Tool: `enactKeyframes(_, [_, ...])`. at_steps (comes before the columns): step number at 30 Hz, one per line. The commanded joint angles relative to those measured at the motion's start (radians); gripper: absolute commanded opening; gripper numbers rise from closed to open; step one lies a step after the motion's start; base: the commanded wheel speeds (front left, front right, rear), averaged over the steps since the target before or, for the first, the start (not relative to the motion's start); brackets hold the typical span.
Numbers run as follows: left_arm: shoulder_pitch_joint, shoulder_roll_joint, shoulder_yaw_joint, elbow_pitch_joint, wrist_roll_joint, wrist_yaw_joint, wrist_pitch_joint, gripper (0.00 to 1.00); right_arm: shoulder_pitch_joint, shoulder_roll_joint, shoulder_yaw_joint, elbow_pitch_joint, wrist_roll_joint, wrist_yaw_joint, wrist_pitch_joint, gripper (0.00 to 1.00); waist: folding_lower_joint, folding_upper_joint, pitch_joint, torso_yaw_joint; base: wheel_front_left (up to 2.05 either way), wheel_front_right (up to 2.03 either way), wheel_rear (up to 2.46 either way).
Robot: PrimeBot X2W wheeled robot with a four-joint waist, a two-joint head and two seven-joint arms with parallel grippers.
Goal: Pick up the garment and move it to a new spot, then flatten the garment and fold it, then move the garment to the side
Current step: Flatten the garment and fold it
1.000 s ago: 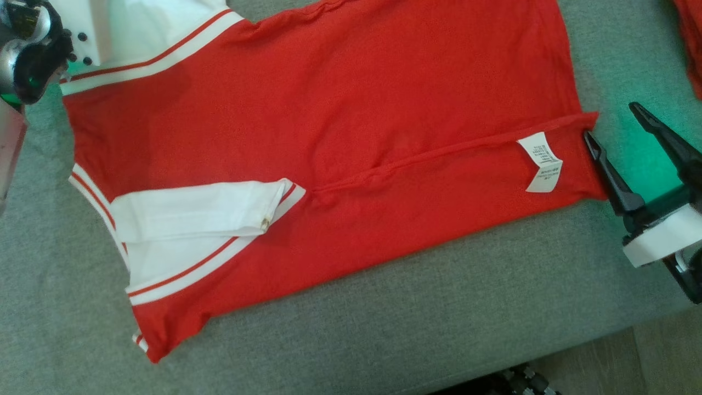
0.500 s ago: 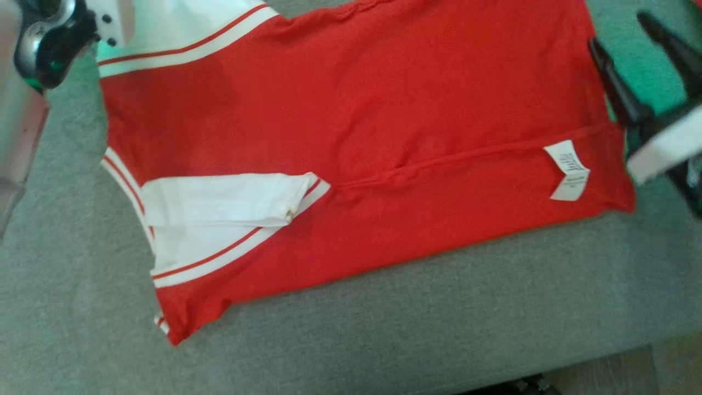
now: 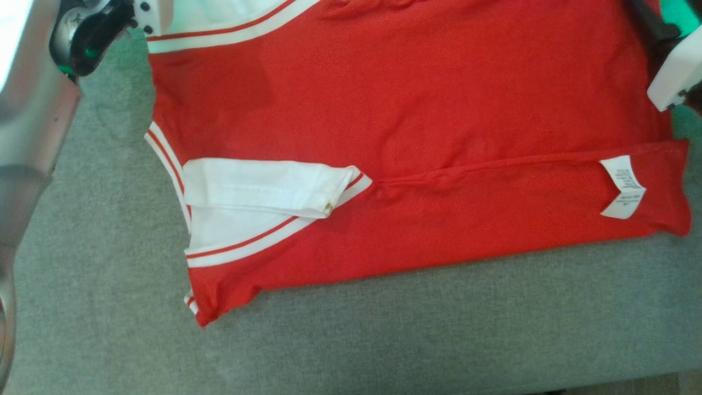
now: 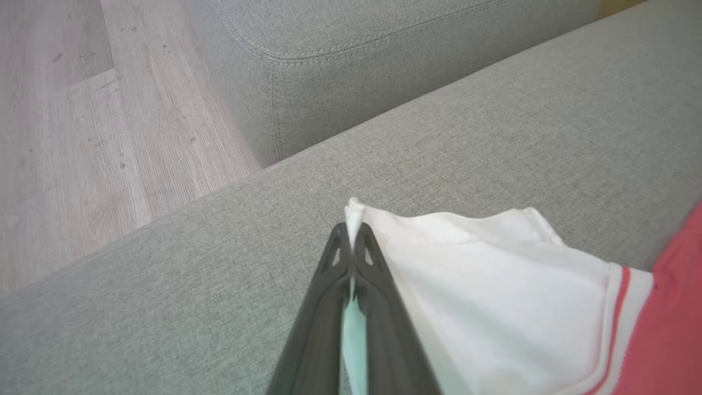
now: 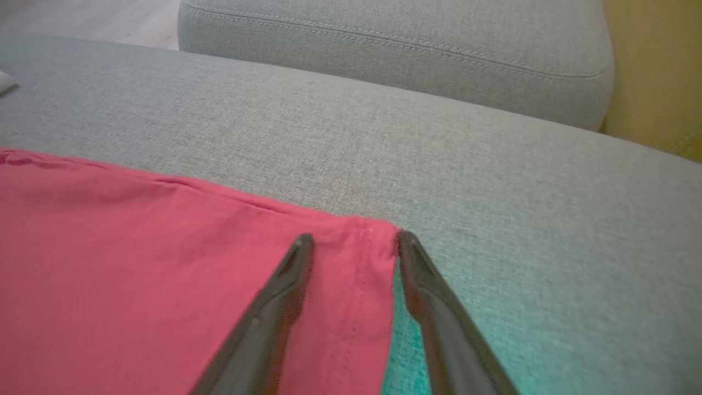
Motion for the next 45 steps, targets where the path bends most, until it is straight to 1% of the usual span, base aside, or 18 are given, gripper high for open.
enactKeyframes(1, [-0.059,0.035,0.028,-0.026,0.012,-0.005,-0.010,0.00,0.002,-0.037,0.010,-0.005,0.015,-0.001,-0.009,0.29,-0.0001,0.0000,0.001,0.004,0.00,0.00,0.00])
enactKeyframes(2, [-0.059,0.034,0.026,-0.025,0.012,-0.005,-0.011,0.00,-0.009,-0.040,0.024,0.003,0.023,-0.001,-0.015,0.07,-0.0001,0.0000,0.002,0.006,0.00,0.00,0.00])
enactKeyframes(3, [-0.060,0.034,0.025,-0.025,0.012,-0.005,-0.013,0.00,-0.018,-0.043,0.038,0.011,0.031,-0.001,-0.020,0.00,-0.0001,0.0000,0.002,0.007,0.00,0.00,0.00])
enactKeyframes(6, [-0.061,0.034,0.023,-0.020,0.014,-0.006,-0.023,0.00,-0.041,-0.053,0.082,0.027,0.053,-0.001,-0.034,0.00,-0.0001,0.0000,0.004,0.009,0.00,0.00,0.00])
enactKeyframes(8, [-0.067,0.037,0.022,-0.024,0.024,-0.007,-0.050,0.00,-0.061,-0.059,0.097,0.040,0.063,-0.001,-0.062,0.00,-0.0001,0.0000,0.006,0.008,0.00,0.00,0.00])
enactKeyframes(15, [-0.115,0.033,0.039,-0.033,0.078,-0.012,-0.259,0.00,-0.121,-0.065,0.103,0.081,0.105,-0.001,-0.202,0.00,-0.0001,0.0000,0.006,0.007,0.00,0.00,0.00])
enactKeyframes(19, [-0.126,0.032,0.046,-0.037,0.081,-0.016,-0.340,0.00,-0.125,-0.078,0.104,0.087,0.134,-0.001,-0.252,0.00,-0.0001,0.0000,-0.006,0.012,0.00,0.00,0.00])
enactKeyframes(23, [-0.083,0.049,0.041,-0.075,0.064,-0.019,-0.378,0.00,-0.083,-0.109,0.118,0.057,0.172,-0.001,-0.278,0.00,-0.0001,0.0000,-0.028,0.022,0.00,0.00,0.00])
enactKeyframes(25, [-0.039,0.065,0.037,-0.120,0.054,-0.020,-0.395,0.00,-0.054,-0.128,0.114,0.039,0.185,-0.001,-0.291,0.00,-0.0001,0.0000,-0.042,0.027,0.00,0.00,0.00])
enactKeyframes(26, [0.015,0.089,0.033,-0.176,0.046,-0.018,-0.408,0.00,-0.018,-0.144,0.108,0.019,0.194,-0.001,-0.300,0.00,-0.0001,0.0000,-0.057,0.031,0.00,0.00,0.00])
enactKeyframes(28, [0.078,0.116,0.029,-0.241,0.043,-0.003,-0.416,0.00,0.021,-0.157,0.100,-0.001,0.197,-0.001,-0.306,0.00,-0.0001,0.0000,-0.072,0.035,0.00,0.00,0.00])
enactKeyframes(31, [0.182,0.163,0.025,-0.351,0.040,0.034,-0.426,0.00,0.084,-0.172,0.083,-0.029,0.190,-0.001,-0.310,0.00,-0.0001,0.0000,-0.095,0.040,0.00,0.00,0.00])
enactKeyframes(34, [0.292,0.210,0.026,-0.461,0.025,0.077,-0.432,0.00,0.147,-0.177,0.058,-0.050,0.169,-0.001,-0.311,0.00,-0.0001,0.0000,-0.118,0.045,0.00,0.00,0.00])
enactKeyframes(39, [0.463,0.280,0.042,-0.621,-0.003,0.165,-0.452,0.00,0.260,-0.177,-0.026,-0.078,0.129,-0.001,-0.311,0.00,-0.0001,0.0000,-0.148,0.055,0.00,0.00,0.00])
enactKeyframes(41, [0.525,0.298,0.045,-0.674,-0.013,0.195,-0.464,0.00,0.307,-0.175,-0.061,-0.092,0.112,-0.001,-0.311,0.00,-0.0001,0.0000,-0.157,0.058,0.00,0.00,0.00])
enactKeyframes(42, [0.525,0.298,0.045,-0.674,-0.013,0.195,-0.464,0.00,0.307,-0.175,-0.061,-0.092,0.112,-0.001,-0.311,0.00,-0.0001,0.0000,-0.157,0.058,0.00,0.00,0.00])
enactKeyframes(45, [0.604,0.319,0.040,-0.732,-0.022,0.230,-0.475,0.00,0.377,-0.174,-0.114,-0.113,0.088,-0.001,-0.311,0.00,-0.0001,0.0000,-0.169,0.063,0.00,0.00,0.00])
